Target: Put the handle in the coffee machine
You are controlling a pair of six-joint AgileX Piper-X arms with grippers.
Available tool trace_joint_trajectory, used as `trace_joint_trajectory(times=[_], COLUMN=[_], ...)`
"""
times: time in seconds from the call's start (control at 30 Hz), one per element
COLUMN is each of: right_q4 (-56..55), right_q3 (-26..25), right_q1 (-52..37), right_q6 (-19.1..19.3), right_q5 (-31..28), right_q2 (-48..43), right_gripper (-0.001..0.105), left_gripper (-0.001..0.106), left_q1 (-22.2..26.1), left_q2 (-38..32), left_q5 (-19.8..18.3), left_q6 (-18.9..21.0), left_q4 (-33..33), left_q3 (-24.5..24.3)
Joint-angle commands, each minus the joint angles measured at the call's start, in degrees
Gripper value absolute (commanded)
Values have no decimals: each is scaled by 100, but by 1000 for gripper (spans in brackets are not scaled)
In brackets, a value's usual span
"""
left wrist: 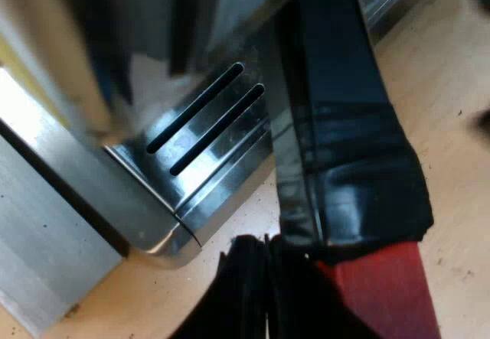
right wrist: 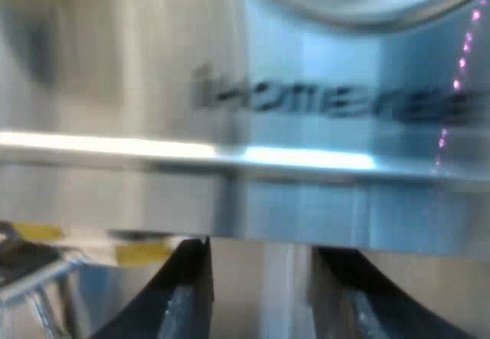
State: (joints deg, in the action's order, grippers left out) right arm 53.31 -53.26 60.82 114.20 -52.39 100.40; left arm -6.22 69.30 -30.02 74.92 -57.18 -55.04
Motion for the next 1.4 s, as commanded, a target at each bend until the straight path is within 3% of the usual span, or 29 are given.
trace_joint_trajectory(times=[0.03, 0.17, 0.3, 0.37, 0.4, 0.5, 0.6, 0.67, 0.77, 0.83, 0.87, 0.93, 1.0, 1.13, 1.4], right_q4=[-247, -640, -1454, -1700, -2298, -3226, -3890, -4208, -4814, -5208, -5331, -5724, -5953, -6365, -6912], right_q3=[489, 820, 1102, 1147, 1192, 1191, 1191, 1191, 1191, 1191, 1191, 1191, 1191, 1191, 1191], right_q1=[56, 141, 238, 293, 394, 550, 831, 997, 1214, 1313, 1328, 1354, 1354, 1354, 1354], right_q6=[-1, -35, -302, -430, -696, -764, -776, -804, -1207, -1815, -1902, -2068, -2082, -2300, -2416], right_q5=[71, 279, 390, 417, 629, 964, 1030, 1160, 1713, 1939, 1953, 1983, 1987, 2014, 2014], right_q2=[-644, -1218, -1920, -2106, -2486, -3011, -3491, -3816, -4335, -4687, -4777, -5104, -5295, -5643, -6081], right_gripper=[35, 35, 35, 35, 35, 35, 35, 35, 36, 47, 49, 63, 68, 69, 69], left_gripper=[0, 0, 0, 0, 0, 0, 0, 0, 0, 0, 0, 0, 0, 0, 0], left_q1=[-74, -74, -74, -74, -96, -200, -276, -273, -273, -273, -295, -559, -778, -1336, -1677], left_q2=[-124, -207, -312, -340, -413, -528, -653, -715, -799, -816, -816, -814, -814, -814, -814], left_q5=[-340, -335, -335, -335, -322, -291, 39, -84, -156, -158, -158, -158, -158, 111, 84], left_q6=[320, 429, 605, 611, 680, 765, 984, 1093, 1243, 1246, 1256, 1232, 1233, 1233, 1041], left_q4=[135, 135, 111, 99, 140, 195, 489, 550, 494, 471, 460, 455, 431, 459, 816], left_q3=[-26, -13, -13, -3, 58, 262, 507, 550, 547, 547, 547, 547, 547, 547, 547])
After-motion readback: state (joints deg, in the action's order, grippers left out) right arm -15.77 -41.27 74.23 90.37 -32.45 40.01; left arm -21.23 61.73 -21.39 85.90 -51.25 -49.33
